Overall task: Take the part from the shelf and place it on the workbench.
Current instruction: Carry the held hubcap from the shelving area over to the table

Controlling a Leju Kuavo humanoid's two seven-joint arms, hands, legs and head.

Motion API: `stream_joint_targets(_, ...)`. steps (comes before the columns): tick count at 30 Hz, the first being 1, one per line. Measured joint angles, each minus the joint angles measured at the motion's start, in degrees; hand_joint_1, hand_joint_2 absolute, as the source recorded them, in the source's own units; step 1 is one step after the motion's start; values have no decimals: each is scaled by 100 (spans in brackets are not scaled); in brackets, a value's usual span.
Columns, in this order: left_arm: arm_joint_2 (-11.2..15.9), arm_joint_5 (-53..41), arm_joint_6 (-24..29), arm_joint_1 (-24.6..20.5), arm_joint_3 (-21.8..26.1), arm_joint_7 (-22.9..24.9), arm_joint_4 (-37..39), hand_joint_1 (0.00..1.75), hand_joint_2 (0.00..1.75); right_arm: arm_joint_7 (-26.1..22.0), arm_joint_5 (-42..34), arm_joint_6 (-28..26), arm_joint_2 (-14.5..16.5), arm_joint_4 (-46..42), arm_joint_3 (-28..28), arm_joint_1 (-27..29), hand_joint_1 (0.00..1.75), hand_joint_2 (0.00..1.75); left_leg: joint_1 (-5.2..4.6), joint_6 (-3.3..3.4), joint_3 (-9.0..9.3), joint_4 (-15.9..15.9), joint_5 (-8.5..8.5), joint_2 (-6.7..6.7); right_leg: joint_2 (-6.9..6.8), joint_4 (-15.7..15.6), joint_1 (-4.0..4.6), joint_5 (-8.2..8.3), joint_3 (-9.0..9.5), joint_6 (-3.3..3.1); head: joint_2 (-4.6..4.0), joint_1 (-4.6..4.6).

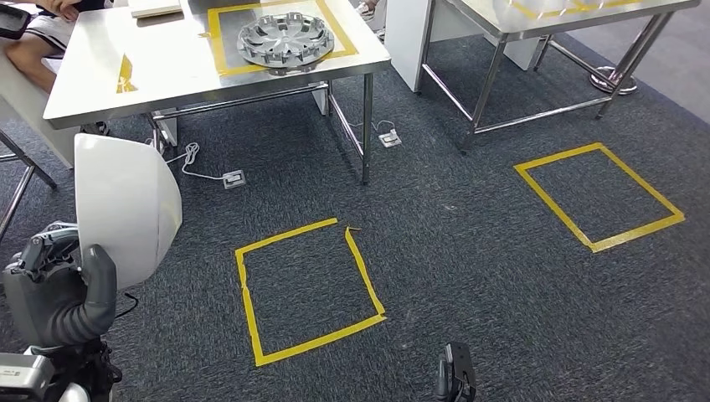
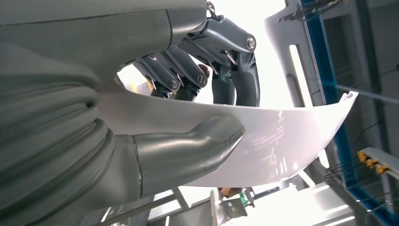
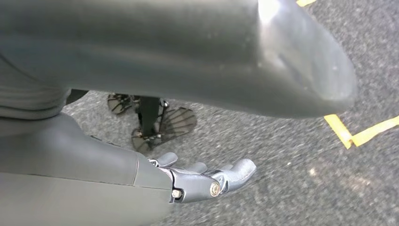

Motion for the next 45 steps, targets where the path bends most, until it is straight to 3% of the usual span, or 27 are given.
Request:
stream_joint_targets(3, 1, -1, -10, -11, 0, 0, 4, 175, 175, 3, -2, -4, 2, 2, 0, 7, 0, 0, -12, -112, 50, 44, -58, 0, 9, -59, 3, 0, 85, -139, 0, -8)
stream_joint_targets(5, 2, 3, -13, -36, -1, -8, -3, 175, 175, 2, -3, -5, 3, 2, 0, 4, 0, 0, -6, -163, -41, 304, -121, 23, 16, -74, -14, -30, 187, -219, 0, -22)
stream_joint_targets(8, 7, 10, -38, -62, -2, -11, 9, 175, 175, 2, -4, -3, 0, 2, 0, -10, 0, 0, 10, -223, -676, 1304, -461, 51, 17, -82, -13, -135, 313, -282, 0, -36)
stream_joint_targets(10, 11, 12, -56, -50, -2, -8, 31, 175, 175, 5, -4, -3, 0, 2, -1, 0, 0, 0, 12, -222, -1012, 1623, -545, 55, 20, -81, -9, -227, 416, -284, 0, -37)
stream_joint_targets(11, 13, 12, -58, -49, -2, -8, 37, 175, 175, 6, -4, -3, 1, 2, -2, 5, 0, 0, 11, -208, -1036, 1487, -415, 55, 24, -82, -8, -277, 483, -281, 0, -37)
stream_joint_targets(13, 15, 12, -60, -54, -2, -9, 39, 175, 175, 5, -4, -3, 2, 2, -2, 7, 0, 0, -1, -145, -873, 765, 149, 65, 30, -85, -6, -392, 625, -263, 0, -41)
stream_joint_targets(15, 16, 13, -61, -56, -3, -8, 45, 175, 175, 7, -5, -3, 2, 2, -2, -1, 0, 0, -36, -72, -709, 206, 461, 78, 41, -91, 3, -495, 725, -206, 0, -54)
stream_joint_targets(19, 12, 14, -63, -63, -1, -9, 43, 175, 175, 14, -16, 4, 1, 2, -3, -14, 0, 0, -33, 56, -561, 48, 501, 67, 34, -2, 20, -540, 807, -73, 0, -61)
stream_joint_targets(21, -1, 15, -63, -80, 3, -9, 36, 175, 175, 14, -20, 8, 2, 2, -4, -27, 0, 0, -5, 116, -459, 14, 467, 63, 32, 412, 13, -621, 573, -35, 0, -48)
stream_joint_targets(23, -9, 17, -66, -82, 6, -7, 37, 175, 175, 14, -27, 10, 4, 2, -4, -33, 0, 0, -4, 154, -405, 7, 403, 62, 32, 1097, 6, -859, 108, 12, 0, -36)
stream_joint_targets(25, -12, 19, -68, -65, 7, -7, 43, 175, 175, 13, -49, 9, 3, 2, -7, -18, 0, 0, -7, 158, -329, 8, 322, 46, 31, 1432, 3, -1000, -256, 57, 0, -31)
stream_joint_targets(26, -13, 19, -69, -59, 7, -7, 45, 175, 175, 13, -59, 8, 2, 2, -10, -10, 0, 0, -7, 151, -274, 9, 276, 36, 31, 1326, 3, -900, -306, 62, 0, -29)
stream_joint_targets(29, -19, 21, -69, -59, 7, -7, 50, 175, 175, 15, -72, 6, -2, 3, -30, -1, 0, 0, -13, 93, -90, 17, 125, 25, 27, 307, 15, -148, -88, 4, 0, -31)
stream_joint_targets(31, -21, 22, -75, -64, 7, -7, 61, 175, 175, 22, -76, 6, -2, 4, -37, -4, 0, 0, -28, 23, -33, 23, 48, 21, 22, -52, 41, 33, 14, -62, 0, -36)
stream_joint_targets(35, -19, 33, -85, -79, 6, -15, 71, 175, 175, 55, -87, 11, 3, 4, -40, 0, 0, 0, -34, -105, -33, 215, -26, 27, 22, -87, 15, 24, 150, -206, 0, -48)
stream_joint_targets(36, -18, 37, -85, -88, 5, -19, 71, 175, 175, 68, -86, 14, 4, 4, -42, -6, 0, 0, -27, -133, -144, 422, -99, 40, 23, -93, 6, 8, 195, -236, 0, -55)
stream_joint_targets(39, -9, 42, -85, -83, 6, -23, 81, 175, 175, 100, -75, 24, 4, 4, -47, -9, 0, 0, -3, -192, -816, 1459, -490, 67, 23, -99, 3, -84, 286, -277, 0, -65)
stream_joint_targets(40, -3, 43, -85, -72, 7, -23, 86, 175, 175, 106, -72, 28, 5, 4, -48, -3, 0, 0, 1, -197, -985, 1640, -536, 70, 24, -99, 3, -121, 326, -275, 0, -64)
stream_joint_targets(41, 2, 45, -85, -66, 7, -23, 91, 175, 175, 110, -70, 31, 7, 4, -48, 3, 0, 0, 3, -192, -1043, 1602, -446, 71, 25, -99, 2, -160, 377, -270, 0, -66)
stream_joint_targets(42, 6, 49, -85, -65, 7, -23, 92, 175, 175, 113, -69, 36, 10, 4, -48, 5, 0, 0, 4, -179, -998, 1359, -238, 72, 28, -99, 2, -203, 439, -260, 0, -66)
stream_joint_targets(44, 15, 60, -85, -69, 7, -25, 87, 175, 175, 114, -67, 51, 15, 4, -48, 0, 0, 0, -1, -141, -754, 599, 265, 81, 32, -96, 6, -294, 559, -224, 0, -68)
stream_joint_targets(45, 19, 66, -85, -73, 7, -23, 85, 175, 175, 113, -65, 60, 15, 4, -48, -7, 0, 0, -12, -115, -658, 316, 358, 88, 35, -96, 11, -332, 591, -197, 0, -70)
